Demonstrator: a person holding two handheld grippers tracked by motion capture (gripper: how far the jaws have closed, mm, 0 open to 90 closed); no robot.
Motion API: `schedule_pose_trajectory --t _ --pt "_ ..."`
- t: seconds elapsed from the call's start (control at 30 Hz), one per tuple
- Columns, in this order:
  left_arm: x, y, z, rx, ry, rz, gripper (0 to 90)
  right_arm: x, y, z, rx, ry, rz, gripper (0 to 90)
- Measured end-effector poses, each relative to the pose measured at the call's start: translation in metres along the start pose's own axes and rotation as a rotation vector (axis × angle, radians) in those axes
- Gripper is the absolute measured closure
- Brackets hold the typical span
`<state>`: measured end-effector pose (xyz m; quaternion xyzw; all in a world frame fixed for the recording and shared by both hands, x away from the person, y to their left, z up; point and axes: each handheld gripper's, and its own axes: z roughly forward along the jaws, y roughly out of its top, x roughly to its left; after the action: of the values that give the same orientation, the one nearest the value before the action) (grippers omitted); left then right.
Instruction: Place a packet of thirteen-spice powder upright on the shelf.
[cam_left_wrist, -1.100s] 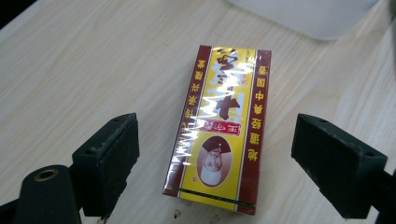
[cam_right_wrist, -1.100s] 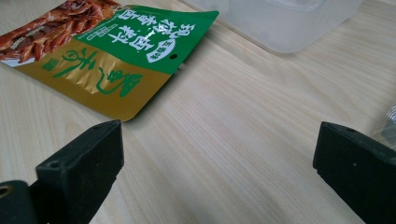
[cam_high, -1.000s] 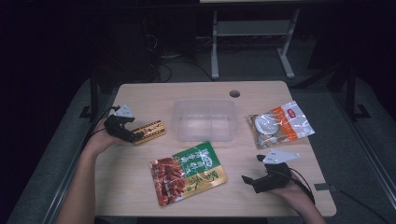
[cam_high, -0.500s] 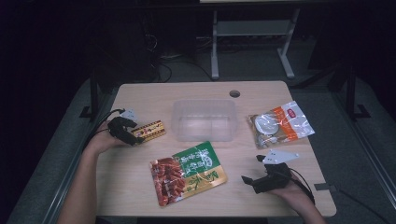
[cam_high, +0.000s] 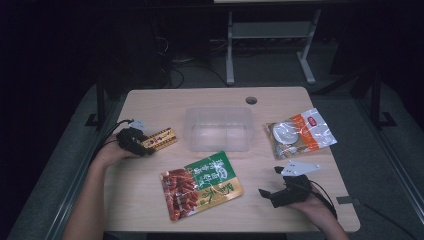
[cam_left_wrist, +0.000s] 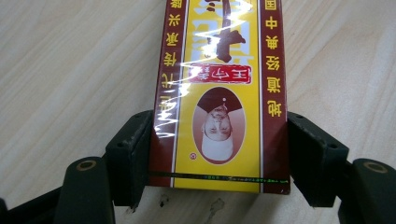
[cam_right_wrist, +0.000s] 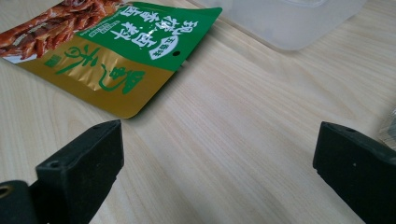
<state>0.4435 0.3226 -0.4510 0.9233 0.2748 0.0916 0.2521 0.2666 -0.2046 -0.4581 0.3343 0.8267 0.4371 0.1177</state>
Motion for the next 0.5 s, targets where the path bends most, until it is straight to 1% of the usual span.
schedule_pose_trajectory --t 0.07,0.13,0.23,0.27,0.33,0.37,0.4,0.43,0.5 --pt "0.001 0.0 0.0 0.003 0.0 -0.015 30.9 0.0 0.0 0.0 0.001 0.0 -0.002 1.5" --pt "0.0 0.0 -0.001 -0.001 0.0 -0.04 31.4 0.0 0.0 0.0 0.002 0.0 -0.002 1.5" --pt "0.0 0.0 -0.003 -0.002 -0.012 -0.05 31.6 0.0 0.0 0.0 0.0 -0.003 -0.001 1.5" --pt "0.0 -0.001 -0.005 -0.018 -0.012 -0.053 31.6 0.0 0.0 -0.001 0.0 -0.003 -0.001 1.5" --pt "-0.002 -0.001 -0.008 -0.053 -0.02 -0.076 31.6 -0.001 0.0 -0.001 0.001 -0.003 -0.003 1.6" --pt "-0.001 -0.001 -0.012 -0.049 -0.027 -0.067 31.6 -0.001 0.0 0.0 0.006 -0.002 -0.002 2.5" --pt "-0.002 -0.002 -0.014 -0.056 -0.027 -0.071 31.6 -0.001 -0.001 0.0 0.013 0.0 0.002 6.5" --pt "-0.002 -0.002 -0.017 -0.059 -0.031 -0.067 31.6 0.0 -0.001 -0.001 0.013 0.0 0.001 8.6" --pt "-0.005 -0.002 -0.023 -0.081 -0.04 -0.074 31.7 0.0 0.0 0.0 0.021 0.0 0.0 8.7"
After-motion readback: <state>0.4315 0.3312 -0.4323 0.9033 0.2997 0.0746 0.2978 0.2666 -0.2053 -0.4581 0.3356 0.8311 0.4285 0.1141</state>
